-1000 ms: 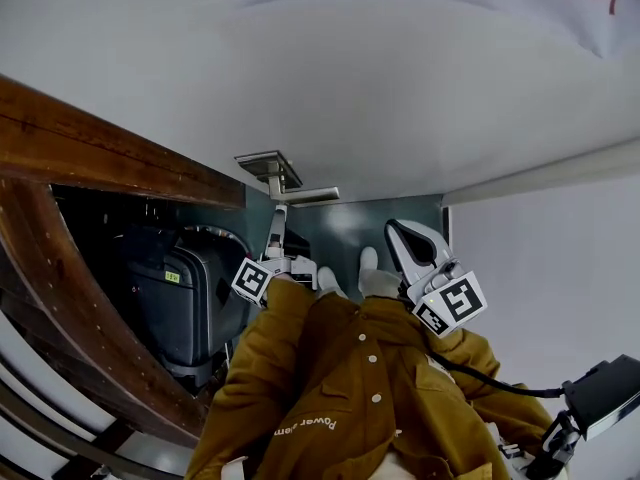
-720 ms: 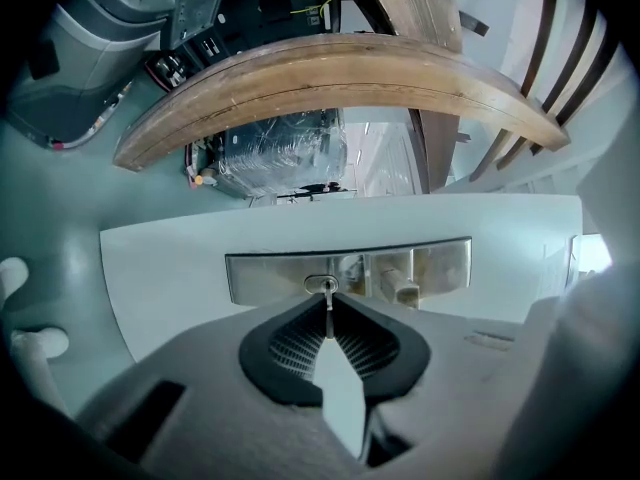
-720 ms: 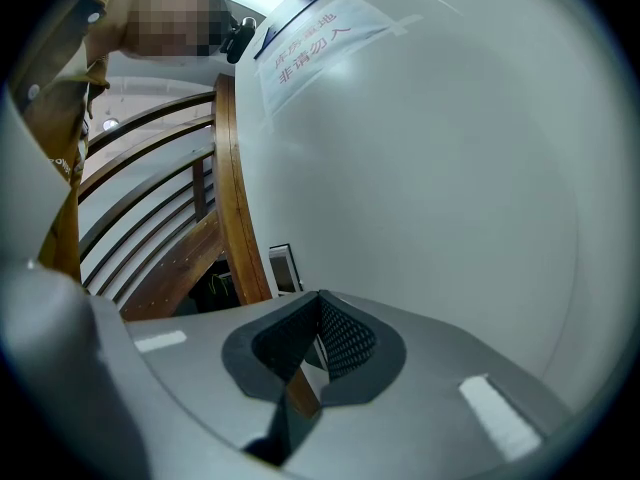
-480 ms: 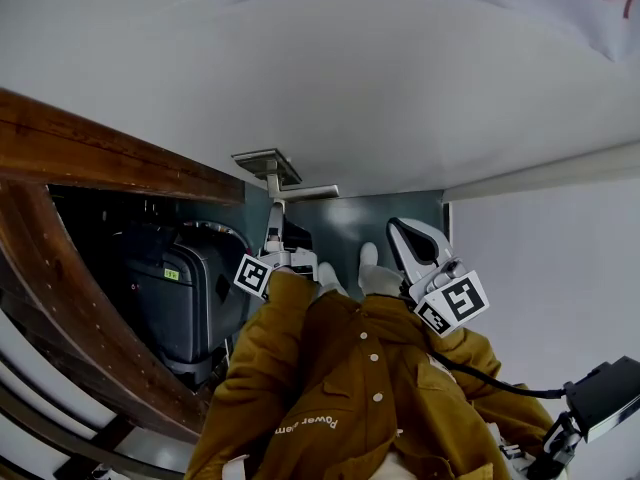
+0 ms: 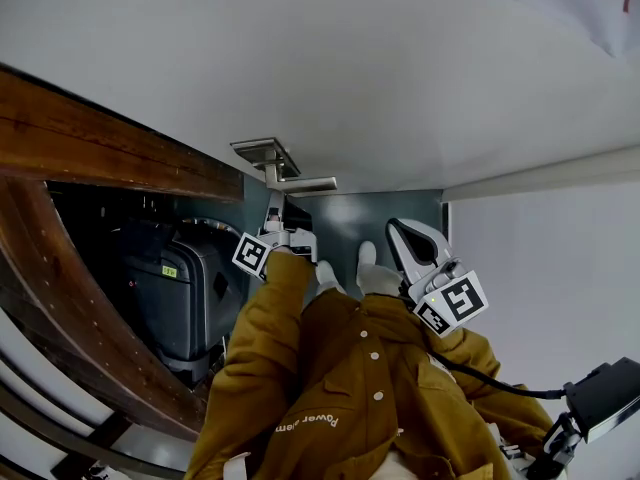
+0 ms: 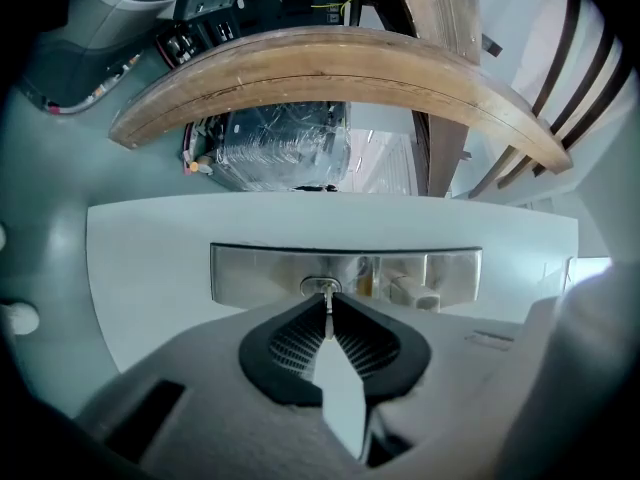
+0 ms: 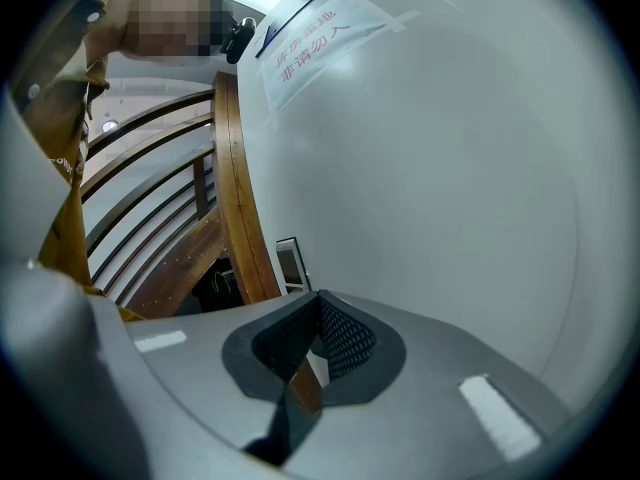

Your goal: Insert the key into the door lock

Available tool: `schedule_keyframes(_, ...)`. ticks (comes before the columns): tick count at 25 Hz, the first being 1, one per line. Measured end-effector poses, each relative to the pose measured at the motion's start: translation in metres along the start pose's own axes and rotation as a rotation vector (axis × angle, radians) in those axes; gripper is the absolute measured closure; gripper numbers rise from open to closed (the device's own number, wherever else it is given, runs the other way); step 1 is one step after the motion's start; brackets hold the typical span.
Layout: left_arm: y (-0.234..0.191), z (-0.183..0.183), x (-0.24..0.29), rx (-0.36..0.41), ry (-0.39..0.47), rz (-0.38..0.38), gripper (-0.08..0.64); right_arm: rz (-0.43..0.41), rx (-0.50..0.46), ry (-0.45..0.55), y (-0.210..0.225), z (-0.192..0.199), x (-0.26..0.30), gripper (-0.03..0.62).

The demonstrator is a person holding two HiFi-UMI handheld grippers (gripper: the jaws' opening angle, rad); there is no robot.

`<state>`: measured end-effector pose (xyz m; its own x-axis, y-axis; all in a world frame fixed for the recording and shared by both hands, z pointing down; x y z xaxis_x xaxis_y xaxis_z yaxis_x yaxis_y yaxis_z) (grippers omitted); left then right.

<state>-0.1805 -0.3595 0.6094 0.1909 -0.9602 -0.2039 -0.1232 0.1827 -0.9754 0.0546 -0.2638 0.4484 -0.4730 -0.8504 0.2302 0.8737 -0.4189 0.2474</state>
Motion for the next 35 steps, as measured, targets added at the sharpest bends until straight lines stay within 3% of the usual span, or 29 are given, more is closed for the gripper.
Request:
schedule_keyframes(9,-0.005,-0.005,0.019,-0.029,-0.006,0.027,0.532,-0.008,-0.004,0.011,-0.001,-0.003,0.002,0.588)
schedule_keyframes(14,0.004,-0.006,0.026,0.039,-0.072,0.034,0.450,-0.009,-0.006,0.016,0.000,-0.005,0.002,0.586)
schedule_keyframes(24,0.032,0.011,-0.005,0.223,-0.183,0.000,0.442,-0.032,0.005,0.045,-0.003,-0.007,0.000,0.588)
schedule_keyframes(26,0.036,0.008,-0.021,0.353,-0.229,-0.042,0.449,-0.041,0.008,0.048,-0.006,-0.007,0.000,0.588)
schedule_keyframes(29,0.060,0.009,-0.041,0.653,-0.309,-0.069,0.475,-0.058,0.008,0.049,-0.011,-0.007,0.001,0.587)
schedule_keyframes(32,0.104,0.021,-0.052,0.958,-0.368,-0.034,0.509,-0.076,0.007,0.047,-0.017,-0.007,0.003,0.587)
schedule_keyframes(35,0.143,0.037,-0.059,1.169,-0.419,0.030,0.519,-0.091,0.009,0.043,-0.022,-0.006,0.004,0.588)
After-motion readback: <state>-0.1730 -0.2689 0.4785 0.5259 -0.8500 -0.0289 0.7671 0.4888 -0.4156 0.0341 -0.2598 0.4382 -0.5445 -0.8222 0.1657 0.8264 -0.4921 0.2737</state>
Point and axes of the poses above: the fingertips, and each gripper's own axes: x forward along the fingers, y to its right, z out of its underside, the point moved 4 cm from there along -x, backward along the fingers, and after that the axes turned 11 degrees about z, right-handed, at the moved point
